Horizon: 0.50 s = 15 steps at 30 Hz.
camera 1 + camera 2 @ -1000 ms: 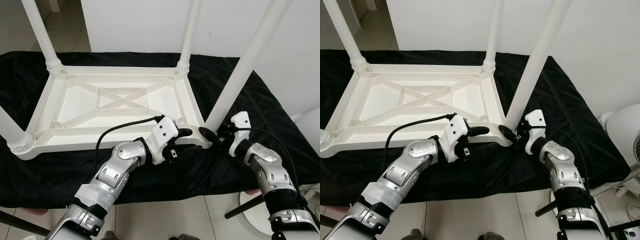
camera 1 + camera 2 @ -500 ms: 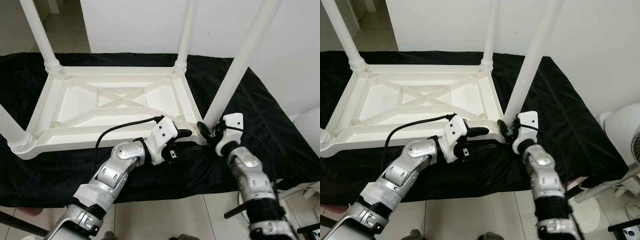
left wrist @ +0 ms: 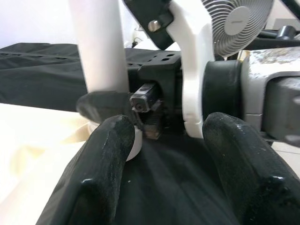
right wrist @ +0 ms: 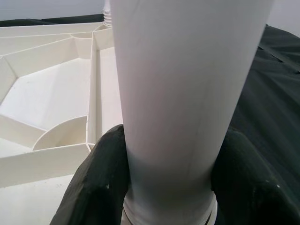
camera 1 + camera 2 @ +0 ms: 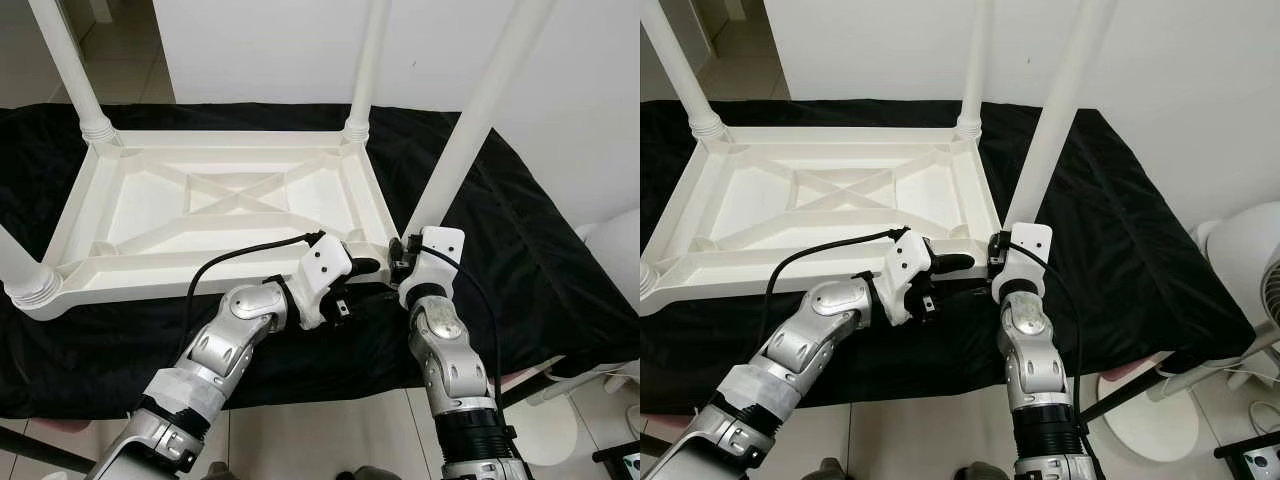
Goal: Building children table
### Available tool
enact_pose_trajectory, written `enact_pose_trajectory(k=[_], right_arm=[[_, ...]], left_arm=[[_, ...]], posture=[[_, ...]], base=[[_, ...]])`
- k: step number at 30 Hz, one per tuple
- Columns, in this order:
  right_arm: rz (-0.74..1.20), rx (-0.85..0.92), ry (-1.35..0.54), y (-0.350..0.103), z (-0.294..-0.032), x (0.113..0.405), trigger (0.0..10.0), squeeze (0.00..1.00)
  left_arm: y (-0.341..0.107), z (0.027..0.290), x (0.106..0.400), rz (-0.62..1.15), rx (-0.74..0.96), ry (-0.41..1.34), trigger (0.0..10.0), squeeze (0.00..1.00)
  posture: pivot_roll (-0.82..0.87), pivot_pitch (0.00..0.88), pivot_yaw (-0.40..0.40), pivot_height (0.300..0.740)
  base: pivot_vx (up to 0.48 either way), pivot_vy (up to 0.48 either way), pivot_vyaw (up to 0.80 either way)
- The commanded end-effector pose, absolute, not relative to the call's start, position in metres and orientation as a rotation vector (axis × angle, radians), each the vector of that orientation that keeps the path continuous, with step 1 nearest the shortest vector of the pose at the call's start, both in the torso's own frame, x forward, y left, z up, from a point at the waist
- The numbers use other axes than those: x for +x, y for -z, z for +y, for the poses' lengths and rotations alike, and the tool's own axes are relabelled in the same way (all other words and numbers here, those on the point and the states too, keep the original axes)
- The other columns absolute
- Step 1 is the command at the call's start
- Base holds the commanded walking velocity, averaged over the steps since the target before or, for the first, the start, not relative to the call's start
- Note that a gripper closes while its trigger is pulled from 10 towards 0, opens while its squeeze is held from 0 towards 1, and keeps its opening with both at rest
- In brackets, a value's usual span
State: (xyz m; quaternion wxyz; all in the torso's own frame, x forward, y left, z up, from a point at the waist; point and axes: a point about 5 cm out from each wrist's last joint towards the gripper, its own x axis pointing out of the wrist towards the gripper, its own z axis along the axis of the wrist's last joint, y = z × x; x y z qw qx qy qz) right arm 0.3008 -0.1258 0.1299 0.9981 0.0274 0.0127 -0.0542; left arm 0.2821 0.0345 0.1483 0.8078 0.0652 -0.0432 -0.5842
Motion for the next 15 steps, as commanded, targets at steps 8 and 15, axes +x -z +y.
enact_pose_trajectory(k=[8,15], right_arm=[[-0.029,0.079,0.100,-0.135,-0.124,0.290,10.0,1.00],[-0.036,0.081,0.096,-0.135,-0.126,0.287,10.0,1.00]], left_arm=[[-0.145,0.035,0.279,-0.079,0.145,1.289,10.0,0.00],[-0.145,0.035,0.279,-0.079,0.145,1.286,10.0,0.00]], posture=[[0.00,0.000,-0.051,0.740],[0.00,0.000,-0.051,0.740]], base=[[0.000,0.000,0.00],[0.000,0.000,0.00]])
